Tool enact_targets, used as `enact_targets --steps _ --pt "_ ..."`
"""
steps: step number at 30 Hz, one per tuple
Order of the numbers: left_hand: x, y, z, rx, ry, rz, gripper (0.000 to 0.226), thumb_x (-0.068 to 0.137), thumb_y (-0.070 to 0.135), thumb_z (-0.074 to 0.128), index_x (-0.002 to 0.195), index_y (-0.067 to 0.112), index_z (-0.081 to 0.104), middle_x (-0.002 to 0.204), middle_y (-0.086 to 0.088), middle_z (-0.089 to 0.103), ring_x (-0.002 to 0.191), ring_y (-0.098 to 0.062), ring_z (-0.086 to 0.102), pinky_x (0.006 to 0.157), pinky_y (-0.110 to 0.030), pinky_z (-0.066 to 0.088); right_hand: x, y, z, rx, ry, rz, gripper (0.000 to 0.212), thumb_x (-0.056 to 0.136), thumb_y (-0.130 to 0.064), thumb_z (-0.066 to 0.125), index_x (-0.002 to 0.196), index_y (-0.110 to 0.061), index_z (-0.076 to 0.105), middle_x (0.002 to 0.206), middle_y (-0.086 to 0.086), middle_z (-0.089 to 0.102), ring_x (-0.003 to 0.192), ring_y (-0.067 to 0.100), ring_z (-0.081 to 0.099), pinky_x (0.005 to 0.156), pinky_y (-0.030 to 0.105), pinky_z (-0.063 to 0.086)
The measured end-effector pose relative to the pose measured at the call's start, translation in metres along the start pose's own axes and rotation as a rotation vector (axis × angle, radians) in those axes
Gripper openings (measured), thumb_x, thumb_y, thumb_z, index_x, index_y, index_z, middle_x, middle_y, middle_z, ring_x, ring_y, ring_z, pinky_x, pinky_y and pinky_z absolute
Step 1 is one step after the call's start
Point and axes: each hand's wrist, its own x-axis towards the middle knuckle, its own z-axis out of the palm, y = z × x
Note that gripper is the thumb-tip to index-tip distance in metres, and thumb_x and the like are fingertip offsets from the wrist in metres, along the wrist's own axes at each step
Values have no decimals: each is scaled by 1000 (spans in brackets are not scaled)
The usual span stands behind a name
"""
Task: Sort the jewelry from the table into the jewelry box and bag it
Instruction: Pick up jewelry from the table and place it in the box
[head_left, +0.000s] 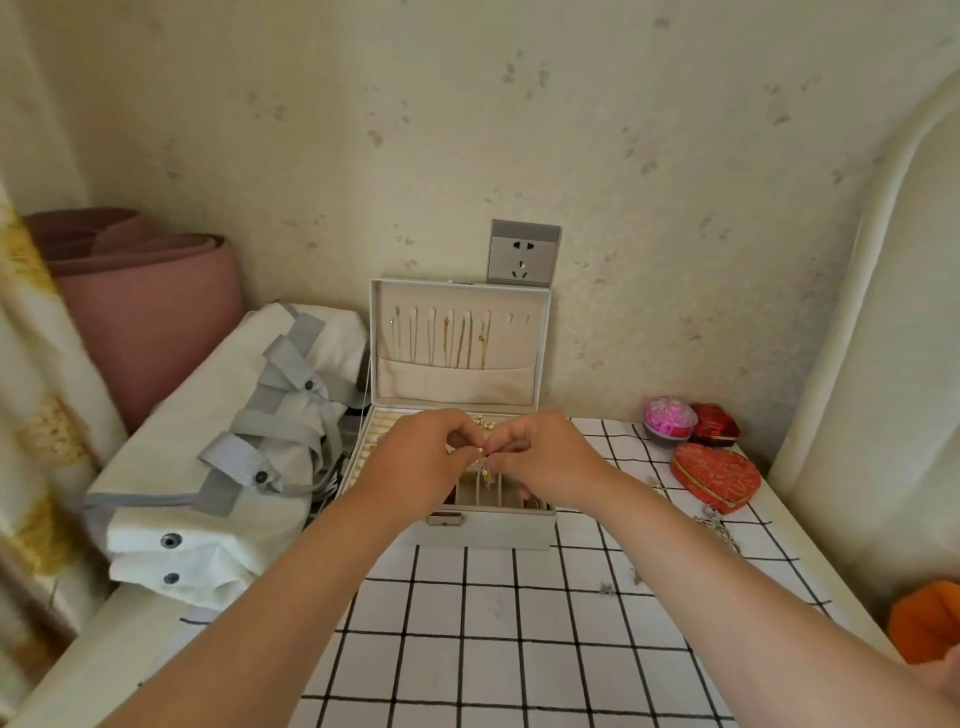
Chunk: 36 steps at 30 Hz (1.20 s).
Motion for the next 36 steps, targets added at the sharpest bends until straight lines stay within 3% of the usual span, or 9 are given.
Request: enact_targets --steps 3,5,9,11,18,25,28,32,36 --pt "1 -2 -4 10 -22 7 16 90 19 66 88 35 70 87 19 67 68 6 55 79 -26 50 2 2 1 -135 -35 -30 11 84 -19 76 84 -31 77 87 -10 74 84 4 67 78 22 51" --pt "1 -2 -4 4 -23 14 15 89 20 67 87 34 71 87 19 68 66 7 54 79 -26 51 1 1 -1 -174 -83 -27 12 85 -18 75 85 -30 77 89 -10 73 88 6 67 81 22 52" --pt "0 -1 1 -43 -19 6 14 88 21 69 86 35 72 85 18 68 66 7 54 75 -23 48 -2 -2 -9 -115 -123 -14 15 88 -14 73 87 -29 77 87 -6 73 63 -2 61 64 18 47" --pt "1 0 6 -66 -18 -5 12 86 22 71 87 34 70 84 17 68 68 5 55 75 -24 49 -3 -6 -14 11 -148 7 16 88 -13 71 96 -25 78 90 2 75 54 5 54 58 19 46" --pt "2 0 6 -112 8 -32 9 86 25 73 84 33 68 83 13 69 77 1 61 73 -19 48 -2 -7 -18 158 -103 45 21 80 -10 82 100 -16 80 89 4 78 56 6 54 58 18 48" --pt "1 -5 7 -154 6 -75 4 88 27 71 89 28 75 82 14 71 78 0 63 74 -21 49 3 -1 -8 63 -76 34 6 81 -19 81 87 -20 81 74 -10 73 52 -9 56 60 14 42" --pt "1 -5 7 -162 -4 -99 8 88 29 71 95 29 74 89 14 72 83 -1 64 80 -25 52 4 1 -6 -32 -66 6 2 82 -23 80 81 -24 80 69 -14 71 62 -5 62 62 16 46" --pt "-2 -7 6 83 -33 -43 20 92 32 64 112 32 68 107 14 67 100 -7 60 89 -29 49 6 10 -4 -231 -42 -9 4 83 -26 78 79 -28 78 76 -14 71 76 2 65 71 22 51" --pt "-8 -13 8 357 -163 110 40 87 44 65 125 33 61 128 12 54 123 -13 38 104 -35 38 4 14 -2 -391 -49 -31 7 84 -27 74 79 -31 74 78 -18 64 78 1 60 77 28 54"
